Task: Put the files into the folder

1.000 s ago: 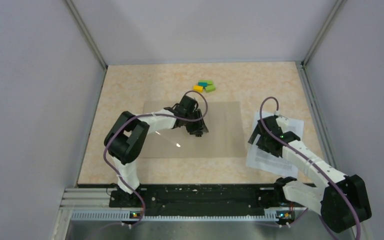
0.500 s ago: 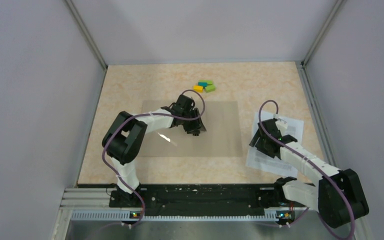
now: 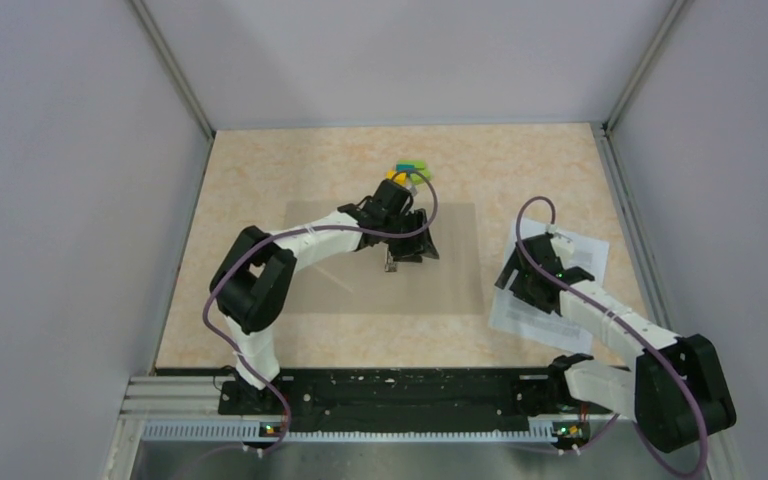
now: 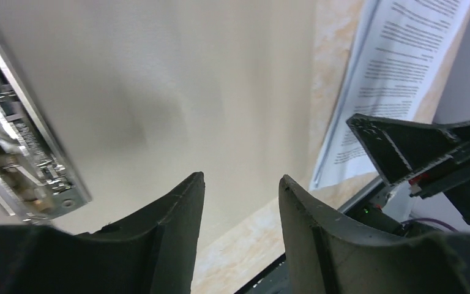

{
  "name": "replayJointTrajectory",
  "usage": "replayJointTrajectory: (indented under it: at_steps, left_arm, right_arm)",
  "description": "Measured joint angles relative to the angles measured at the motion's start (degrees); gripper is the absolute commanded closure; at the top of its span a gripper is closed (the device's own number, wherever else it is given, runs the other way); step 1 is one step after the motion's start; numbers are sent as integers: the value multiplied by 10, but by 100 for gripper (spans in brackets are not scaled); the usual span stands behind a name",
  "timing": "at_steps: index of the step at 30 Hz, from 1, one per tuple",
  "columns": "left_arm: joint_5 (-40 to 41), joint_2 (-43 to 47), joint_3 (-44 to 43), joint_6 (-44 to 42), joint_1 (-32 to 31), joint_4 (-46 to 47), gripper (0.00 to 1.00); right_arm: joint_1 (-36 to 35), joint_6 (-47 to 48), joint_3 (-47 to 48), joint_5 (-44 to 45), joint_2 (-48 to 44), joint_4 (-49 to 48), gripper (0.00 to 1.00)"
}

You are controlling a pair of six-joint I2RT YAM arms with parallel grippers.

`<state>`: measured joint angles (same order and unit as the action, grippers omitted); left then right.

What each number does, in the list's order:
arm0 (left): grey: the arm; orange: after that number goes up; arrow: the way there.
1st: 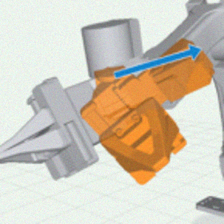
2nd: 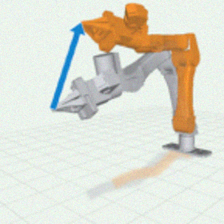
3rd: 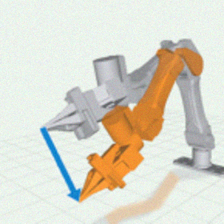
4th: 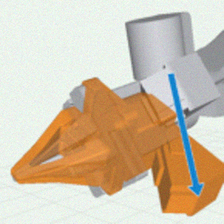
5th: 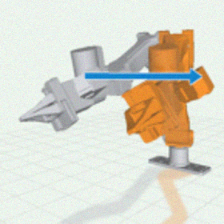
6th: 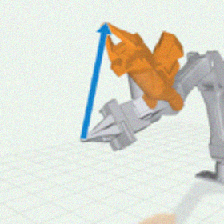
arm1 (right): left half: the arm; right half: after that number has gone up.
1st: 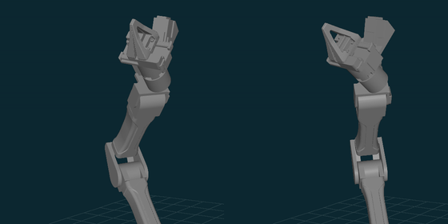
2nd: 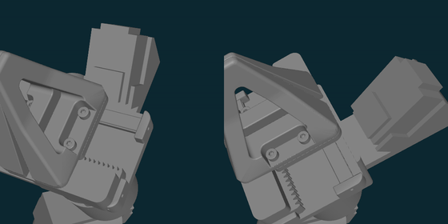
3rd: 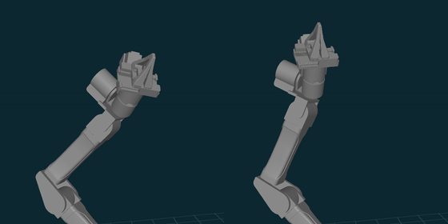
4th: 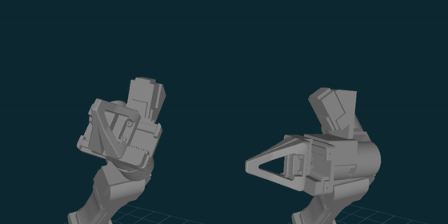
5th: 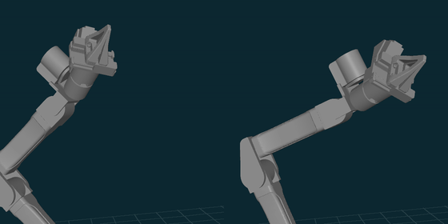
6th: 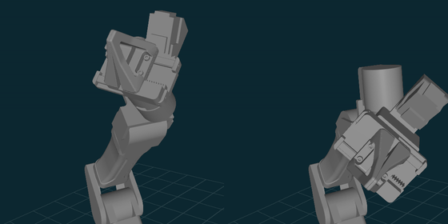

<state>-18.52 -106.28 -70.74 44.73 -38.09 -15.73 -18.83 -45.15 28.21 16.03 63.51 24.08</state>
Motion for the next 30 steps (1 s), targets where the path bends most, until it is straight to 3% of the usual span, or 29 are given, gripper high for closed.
replayJointTrajectory:
  at_steps: [6, 14, 23, 30]
  left_arm:
    - [-13, -1, -24, 0, -18, 0, 47]
    - [-17, -3, -40, -8, -17, -14, 47]
    - [-28, -8, -47, -14, -18, -20, 48]
    - [-51, -50, -74, -14, -39, -18, 48]
  right_arm:
    - [1, 14, 48, 28, 12, 49, 14]
    - [2, 26, 63, 41, 102, 27, 12]
    - [3, 41, 66, 49, 119, -17, 46]
    - [5, 40, 54, 41, 105, -29, 57]
